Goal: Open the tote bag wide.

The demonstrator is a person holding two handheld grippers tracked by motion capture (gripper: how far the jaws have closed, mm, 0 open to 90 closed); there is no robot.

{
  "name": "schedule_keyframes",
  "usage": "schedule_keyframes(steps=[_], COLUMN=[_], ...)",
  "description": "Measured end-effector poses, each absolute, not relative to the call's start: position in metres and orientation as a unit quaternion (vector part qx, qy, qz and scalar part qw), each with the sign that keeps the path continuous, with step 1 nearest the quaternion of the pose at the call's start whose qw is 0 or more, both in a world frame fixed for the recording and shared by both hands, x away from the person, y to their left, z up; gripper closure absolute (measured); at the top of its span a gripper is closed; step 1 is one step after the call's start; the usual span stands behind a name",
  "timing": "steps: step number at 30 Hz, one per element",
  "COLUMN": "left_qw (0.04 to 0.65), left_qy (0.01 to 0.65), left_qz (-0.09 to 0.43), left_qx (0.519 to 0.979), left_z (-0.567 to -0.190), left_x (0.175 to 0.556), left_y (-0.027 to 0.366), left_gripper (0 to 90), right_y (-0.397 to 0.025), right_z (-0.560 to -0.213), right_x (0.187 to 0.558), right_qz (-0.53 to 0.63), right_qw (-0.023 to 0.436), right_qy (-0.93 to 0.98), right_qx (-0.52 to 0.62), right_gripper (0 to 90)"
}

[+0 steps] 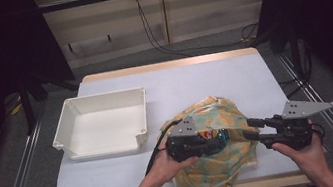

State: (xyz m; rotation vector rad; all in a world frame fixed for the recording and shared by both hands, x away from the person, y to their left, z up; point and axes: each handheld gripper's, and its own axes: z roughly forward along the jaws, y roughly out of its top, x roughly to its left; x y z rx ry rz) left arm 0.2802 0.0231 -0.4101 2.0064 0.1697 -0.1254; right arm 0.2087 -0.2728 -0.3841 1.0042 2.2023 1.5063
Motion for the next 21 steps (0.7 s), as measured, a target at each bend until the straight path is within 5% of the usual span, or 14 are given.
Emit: schedule_keyframes(steps=[8,11,12,13,16,21], left_qw=[0.544,0.54,0.538,0.535,0.536,0.535], left_qy=[0.074,0.065,0.06,0.059,0.05,0.038], left_qz=[-0.054,-0.051,-0.05,-0.046,-0.048,-0.05], left_qx=[0.834,0.838,0.839,0.841,0.841,0.842], left_z=[-0.406,-0.406,-0.406,-0.406,-0.408,-0.41], left_x=[0.282,0.279,0.278,0.276,0.273,0.27], left_y=[0.026,0.026,0.025,0.025,0.025,0.024], left_gripper=[90.0,90.0,90.0,90.0,90.0,90.0], right_y=[-0.254,-0.249,-0.248,-0.248,-0.252,-0.261], right_z=[-0.4,-0.402,-0.402,-0.4,-0.399,-0.397], right_x=[0.239,0.251,0.255,0.262,0.27,0.291], right_qz=[0.479,0.474,0.471,0.481,0.493,0.51], right_qw=[0.142,0.142,0.145,0.136,0.124,0.107], right_qy=[0.793,0.794,0.796,0.792,0.783,0.768], right_qx=[0.349,0.353,0.352,0.35,0.358,0.371], right_gripper=[41.7,45.0,55.2,76.4,88.1,90.0])
